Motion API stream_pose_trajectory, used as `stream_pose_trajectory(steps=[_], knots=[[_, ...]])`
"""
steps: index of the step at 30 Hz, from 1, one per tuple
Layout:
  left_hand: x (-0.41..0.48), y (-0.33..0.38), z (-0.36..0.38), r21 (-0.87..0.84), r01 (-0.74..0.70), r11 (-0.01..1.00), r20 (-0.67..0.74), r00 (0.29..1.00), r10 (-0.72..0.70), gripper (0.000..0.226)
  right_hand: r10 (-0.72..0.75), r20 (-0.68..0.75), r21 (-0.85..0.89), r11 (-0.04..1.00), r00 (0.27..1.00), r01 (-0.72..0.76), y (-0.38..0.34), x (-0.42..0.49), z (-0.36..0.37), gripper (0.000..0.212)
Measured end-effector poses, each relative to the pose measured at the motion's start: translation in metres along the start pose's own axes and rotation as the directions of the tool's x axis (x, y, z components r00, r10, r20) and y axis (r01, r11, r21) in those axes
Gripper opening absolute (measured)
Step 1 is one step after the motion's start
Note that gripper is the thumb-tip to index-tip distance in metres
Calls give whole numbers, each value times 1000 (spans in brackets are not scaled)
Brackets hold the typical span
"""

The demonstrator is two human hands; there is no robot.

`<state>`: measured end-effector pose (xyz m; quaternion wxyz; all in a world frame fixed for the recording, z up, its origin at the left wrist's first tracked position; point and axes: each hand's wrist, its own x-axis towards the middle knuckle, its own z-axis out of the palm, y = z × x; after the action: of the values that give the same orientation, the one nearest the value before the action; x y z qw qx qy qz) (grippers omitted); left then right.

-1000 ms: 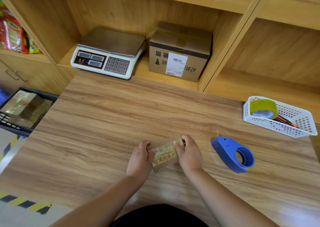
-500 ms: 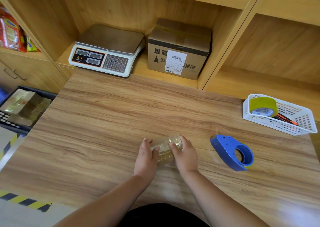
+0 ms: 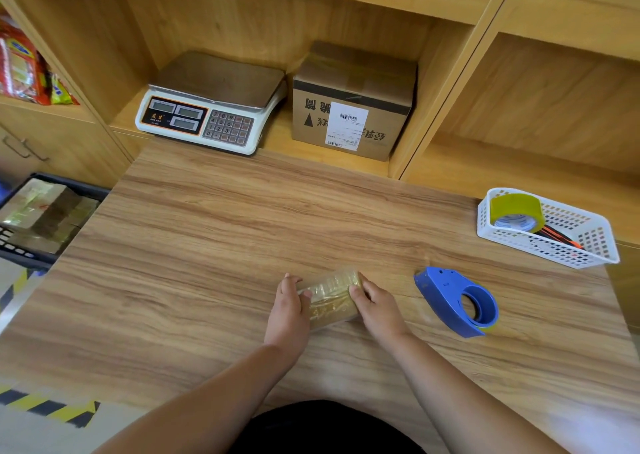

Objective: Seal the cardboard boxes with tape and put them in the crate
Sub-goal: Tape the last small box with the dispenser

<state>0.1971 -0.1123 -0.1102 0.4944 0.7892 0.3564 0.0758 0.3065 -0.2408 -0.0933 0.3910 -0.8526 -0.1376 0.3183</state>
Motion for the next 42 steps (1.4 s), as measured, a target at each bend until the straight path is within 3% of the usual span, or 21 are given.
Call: stream_pose_trajectory(steps=[7, 12, 16, 19, 21, 24, 26, 29, 31, 34, 36, 38, 42], knots=[[1, 2, -4, -13, 3, 1000, 2, 1000, -3, 31, 17, -93, 11, 1000, 996, -16, -9, -4, 3, 41], [13, 6, -10, -78, 43, 996, 35, 999, -40, 29, -132, -60, 18, 991, 989, 133, -36, -1, -15, 39], [21, 14, -10, 56, 28, 998, -14, 1000, -28, 31, -159, 8, 110, 982, 987, 157, -46, -7, -20, 42], [28, 21, -15, 137, -15, 990, -19, 1000, 18, 37, -164, -70, 126, 977, 984, 172, -50, -13, -13, 57], [26, 31, -20, -82, 18, 996, 29, 999, -16, 32, -166, -99, 49, 984, 981, 171, -50, -15, -10, 75], [12, 50, -25, -447, 208, 870, 180, 974, -141, 23, -233, -86, -94, 970, 969, 225, -47, -14, -7, 91], [4, 48, -26, -491, 233, 839, 247, 961, -122, 33, -260, -62, -133, 959, 964, 250, -44, -13, -5, 94], [-2, 42, -27, -459, 161, 874, 291, 956, -24, 52, -268, -22, -152, 953, 963, 262, -40, -12, -4, 98], [-5, 37, -28, -468, 153, 871, 353, 935, 25, 78, -252, -5, -145, 958, 968, 249, -37, -11, -3, 99], [-5, 27, -30, -372, 117, 921, 411, 910, 50, 108, -211, -43, -120, 971, 976, 205, -37, -10, 2, 80], [-2, 21, -31, -307, 101, 946, 412, 910, 37, 113, -203, -85, -78, 977, 976, 196, -39, -8, 4, 63], [1, 18, -31, -358, 129, 925, 415, 909, 34, 106, -214, -96, -73, 976, 972, 207, -43, -6, 3, 54], [3, 21, -27, -421, 112, 900, 368, 928, 57, 69, -221, -108, -58, 975, 969, 216, -48, 0, 1, 44]])
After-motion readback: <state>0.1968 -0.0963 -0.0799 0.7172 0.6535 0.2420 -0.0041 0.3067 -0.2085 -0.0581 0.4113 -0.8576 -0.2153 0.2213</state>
